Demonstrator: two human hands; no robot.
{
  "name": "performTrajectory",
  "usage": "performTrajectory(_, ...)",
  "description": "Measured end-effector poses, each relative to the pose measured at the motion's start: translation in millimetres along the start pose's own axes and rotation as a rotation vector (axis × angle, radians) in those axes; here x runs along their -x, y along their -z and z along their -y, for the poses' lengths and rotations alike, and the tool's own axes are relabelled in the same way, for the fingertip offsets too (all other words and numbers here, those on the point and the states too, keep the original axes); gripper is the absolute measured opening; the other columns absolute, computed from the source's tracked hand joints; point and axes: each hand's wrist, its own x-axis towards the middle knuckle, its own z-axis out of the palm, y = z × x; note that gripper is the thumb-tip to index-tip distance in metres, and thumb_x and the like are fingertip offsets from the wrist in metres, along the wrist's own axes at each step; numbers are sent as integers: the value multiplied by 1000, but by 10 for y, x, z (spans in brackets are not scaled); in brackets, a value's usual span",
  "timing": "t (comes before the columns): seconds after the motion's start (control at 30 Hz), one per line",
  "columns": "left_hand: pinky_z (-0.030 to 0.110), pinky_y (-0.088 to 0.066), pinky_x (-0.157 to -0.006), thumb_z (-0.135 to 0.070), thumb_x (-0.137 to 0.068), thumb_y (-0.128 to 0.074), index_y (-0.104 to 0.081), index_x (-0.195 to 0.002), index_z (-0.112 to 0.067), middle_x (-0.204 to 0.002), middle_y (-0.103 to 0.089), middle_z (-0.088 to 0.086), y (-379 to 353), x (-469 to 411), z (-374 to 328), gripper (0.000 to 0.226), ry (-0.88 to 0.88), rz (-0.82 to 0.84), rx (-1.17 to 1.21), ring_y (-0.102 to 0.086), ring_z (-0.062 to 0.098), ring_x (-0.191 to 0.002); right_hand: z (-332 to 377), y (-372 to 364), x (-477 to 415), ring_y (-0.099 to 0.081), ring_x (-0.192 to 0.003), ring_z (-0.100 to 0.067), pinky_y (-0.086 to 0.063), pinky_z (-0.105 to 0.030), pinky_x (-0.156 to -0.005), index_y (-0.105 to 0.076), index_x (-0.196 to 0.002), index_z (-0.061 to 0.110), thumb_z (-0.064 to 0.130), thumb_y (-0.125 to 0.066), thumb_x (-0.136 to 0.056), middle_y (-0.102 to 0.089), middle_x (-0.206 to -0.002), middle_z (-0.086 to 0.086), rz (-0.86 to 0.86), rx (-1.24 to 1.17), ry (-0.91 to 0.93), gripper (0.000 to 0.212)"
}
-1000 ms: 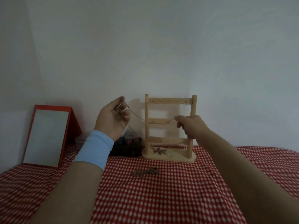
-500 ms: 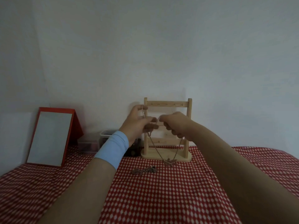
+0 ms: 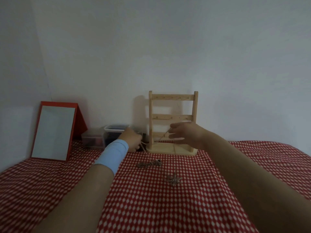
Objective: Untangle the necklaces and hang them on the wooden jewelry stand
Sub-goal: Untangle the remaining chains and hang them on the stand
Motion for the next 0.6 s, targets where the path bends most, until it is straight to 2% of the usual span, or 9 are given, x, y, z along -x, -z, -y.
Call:
performTrajectory(0.07,26,-45,-55,-12,-93,-52,-58,-104,-3,-77,-57,9,-16,14,101,15,-29,-27,-329,-56,20,-67,-107,-63,-15,-54,-127,-23,-48,-41,-104,-44,-149,9,3,-55,-99,-55,-144,-5,38,241,19,51)
performTrajectory(0.13,27,-45,-59,-19,-94,-53,-61,-85,-7,-81,-60,8,-66,71,140,17,-70,11,-552,-60,21,-75,-197,-99,-47,-58,-124,-23,-52,-41,-101,-50,-147,11,6,-56,-100,-57,-143,-5,53,525,10,47)
performTrajectory(0.17,28,-49,-69,-21,-94,-53,-66,-85,-7,-87,-65,8,-114,96,141,21,-116,63,-589,-63,22,-84,-245,-105,-58,-64,-116,-21,-58,-38,-94,-56,-141,12,9,-58,-100,-62,-138,-6,60,632,-3,42)
performTrajectory(0.23,29,-49,-94,-23,-93,-57,-74,-104,-12,-107,-70,3,-252,237,126,23,-244,211,-544,-64,19,-102,-341,-115,-58,-73,-97,-17,-62,-29,-75,-69,-126,15,11,-63,-98,-70,-124,-5,92,745,-43,29)
performTrajectory(0.27,29,-47,-99,-22,-92,-61,-74,-110,-16,-113,-70,0,-339,320,124,23,-317,305,-523,-63,16,-105,-388,-125,-48,-74,-92,-15,-62,-26,-72,-73,-118,18,10,-64,-96,-72,-115,-2,124,804,-60,25)
performTrajectory(0.33,32,-48,-102,-26,-86,-69,-71,-117,-22,-117,-69,-5,-530,405,195,31,-414,484,-572,-62,13,-106,-479,-134,-5,-73,-94,-15,-61,-28,-79,-76,-112,25,9,-69,-91,-73,-105,3,231,981,-89,27)
performTrajectory(0.4,35,-49,-102,-32,-81,-74,-66,-125,-31,-124,-66,-9,-695,402,322,45,-435,590,-684,-61,13,-109,-564,-161,38,-68,-105,-17,-58,-32,-91,-72,-121,28,14,-76,-84,-70,-112,5,358,1165,-110,40)
performTrajectory(0.5,33,-51,-96,-31,-80,-74,-67,-122,-32,-119,-66,-7,-795,400,429,43,-476,564,-764,-62,15,-104,-705,-188,89,-60,-113,-17,-50,-35,-101,-66,-130,26,22,-81,-81,-65,-124,6,397,1201,-77,51)
performTrajectory(0.6,37,-54,-89,-31,-82,-71,-74,-106,-24,-101,-70,-2,-818,413,437,25,-488,501,-770,-64,19,-91,-799,-157,131,-58,-107,-12,-47,-30,-97,-67,-128,27,21,-82,-81,-63,-113,13,359,1091,-5,50)
